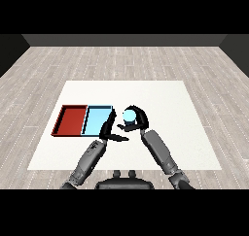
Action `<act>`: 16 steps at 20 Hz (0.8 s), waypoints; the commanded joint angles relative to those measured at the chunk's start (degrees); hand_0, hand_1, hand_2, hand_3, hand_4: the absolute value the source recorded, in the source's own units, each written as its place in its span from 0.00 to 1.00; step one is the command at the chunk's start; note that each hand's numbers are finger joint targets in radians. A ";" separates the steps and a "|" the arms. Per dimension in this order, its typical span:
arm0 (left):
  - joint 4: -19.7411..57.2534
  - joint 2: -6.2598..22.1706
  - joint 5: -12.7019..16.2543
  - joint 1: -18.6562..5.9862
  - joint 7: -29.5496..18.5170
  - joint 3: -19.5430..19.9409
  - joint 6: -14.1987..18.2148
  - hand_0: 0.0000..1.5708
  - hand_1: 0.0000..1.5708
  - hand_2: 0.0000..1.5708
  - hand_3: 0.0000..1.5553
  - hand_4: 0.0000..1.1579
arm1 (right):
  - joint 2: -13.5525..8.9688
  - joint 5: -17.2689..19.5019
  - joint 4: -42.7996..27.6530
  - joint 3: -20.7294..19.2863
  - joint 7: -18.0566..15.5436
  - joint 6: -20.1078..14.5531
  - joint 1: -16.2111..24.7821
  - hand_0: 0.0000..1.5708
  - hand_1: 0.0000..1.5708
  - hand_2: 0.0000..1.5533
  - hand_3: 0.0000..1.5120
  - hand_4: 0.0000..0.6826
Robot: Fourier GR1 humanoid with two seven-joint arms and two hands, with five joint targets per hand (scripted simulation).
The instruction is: Pick the blue can and put it in the blue box
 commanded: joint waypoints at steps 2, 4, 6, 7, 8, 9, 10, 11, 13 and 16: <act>6.06 0.00 2.70 -5.65 -0.87 -0.50 1.47 0.00 0.00 0.00 0.00 0.00 | 0.11 0.84 -0.05 0.74 -1.93 0.95 1.38 0.89 0.89 0.93 0.93 0.99; 8.12 0.00 3.33 -5.75 -1.30 -1.64 1.10 0.00 0.00 0.00 0.00 0.00 | 0.11 0.57 -0.53 0.79 0.38 1.02 -0.54 0.89 0.89 0.93 0.93 1.00; 5.12 0.00 1.70 -0.52 -4.32 -2.68 0.34 0.00 0.00 0.00 0.00 0.00 | 0.11 -0.10 0.23 -1.29 -0.27 1.85 -1.69 0.89 0.89 0.94 0.94 1.00; 2.11 0.00 2.47 -1.42 -0.88 -4.33 2.81 0.00 0.00 0.00 0.00 0.00 | 0.11 -1.99 -0.61 0.19 1.25 0.49 -3.53 0.89 0.89 0.94 0.94 1.00; 9.13 0.00 3.91 -4.09 -4.97 -4.17 2.47 0.00 0.00 0.00 0.00 0.00 | 0.11 -2.46 -0.31 5.91 -1.29 -4.01 -1.20 0.89 0.89 0.93 0.93 0.99; 0.65 0.00 1.83 0.58 0.08 -4.89 2.07 0.00 0.00 0.00 0.00 0.00 | 0.11 0.26 -5.09 2.77 0.28 1.05 2.37 0.89 0.89 0.93 0.93 0.98; 7.15 0.00 2.49 -2.89 -3.56 -0.99 -1.05 0.00 0.00 0.00 0.00 0.00 | 0.11 0.10 2.35 -0.26 -3.02 3.56 0.50 0.89 0.89 0.93 0.93 0.97; 5.77 0.00 2.57 -3.32 -2.37 -1.59 -0.54 0.00 0.00 0.00 0.00 0.00 | 0.11 0.14 -0.82 3.41 -1.00 -0.07 0.79 0.89 0.89 0.92 0.93 0.96; 5.44 0.00 2.46 -3.27 -1.52 -2.74 0.06 0.00 0.00 0.00 0.00 0.00 | 0.11 1.36 -2.91 3.41 2.62 -1.46 -1.14 0.89 0.89 0.92 0.92 0.96; 13.43 0.00 8.34 -8.46 -7.45 -6.17 3.12 0.00 0.00 0.00 0.00 0.00 | 0.11 -1.28 0.62 3.14 0.27 -0.77 -3.58 0.90 0.90 0.92 0.92 0.95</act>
